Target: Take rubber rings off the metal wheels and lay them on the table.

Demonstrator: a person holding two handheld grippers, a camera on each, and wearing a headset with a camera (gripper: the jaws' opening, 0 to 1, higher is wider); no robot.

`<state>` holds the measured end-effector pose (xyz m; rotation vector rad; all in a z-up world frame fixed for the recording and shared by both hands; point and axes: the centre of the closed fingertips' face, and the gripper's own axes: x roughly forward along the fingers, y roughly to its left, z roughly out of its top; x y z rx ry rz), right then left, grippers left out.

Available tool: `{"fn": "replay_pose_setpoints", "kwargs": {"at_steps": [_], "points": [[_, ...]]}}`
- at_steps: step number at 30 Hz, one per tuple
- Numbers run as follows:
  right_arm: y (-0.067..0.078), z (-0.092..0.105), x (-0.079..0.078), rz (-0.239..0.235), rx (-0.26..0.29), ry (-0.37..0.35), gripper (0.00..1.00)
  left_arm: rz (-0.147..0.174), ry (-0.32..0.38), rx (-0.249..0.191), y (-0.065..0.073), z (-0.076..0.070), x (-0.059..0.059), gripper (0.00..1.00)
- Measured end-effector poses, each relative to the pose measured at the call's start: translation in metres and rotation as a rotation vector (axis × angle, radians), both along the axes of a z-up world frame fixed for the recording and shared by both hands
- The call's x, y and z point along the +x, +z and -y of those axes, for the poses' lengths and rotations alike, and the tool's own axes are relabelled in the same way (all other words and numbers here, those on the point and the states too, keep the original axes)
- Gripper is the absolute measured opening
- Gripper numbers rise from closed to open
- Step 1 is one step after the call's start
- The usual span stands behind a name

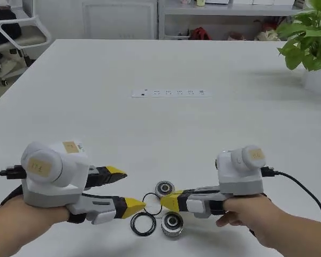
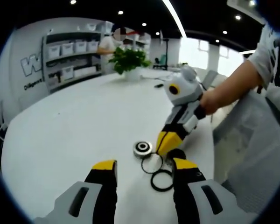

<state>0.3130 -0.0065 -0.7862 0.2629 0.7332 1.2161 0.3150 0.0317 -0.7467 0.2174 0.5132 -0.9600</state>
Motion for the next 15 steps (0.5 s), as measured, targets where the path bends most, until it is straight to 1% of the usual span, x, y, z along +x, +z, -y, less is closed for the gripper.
{"fn": "replay_pose_setpoints", "kwargs": {"at_steps": [6,15], "points": [[-0.0021,0.0020,0.0004,0.000,-0.016,-0.005,0.00,-0.003,-0.007,0.002,-0.0006,0.0026,-0.0022,0.47],[-0.0078,0.0039,-0.0002,-0.003,-0.044,-0.004,0.00,-0.006,-0.004,0.002,-0.0010,0.0013,-0.0022,0.47]]}}
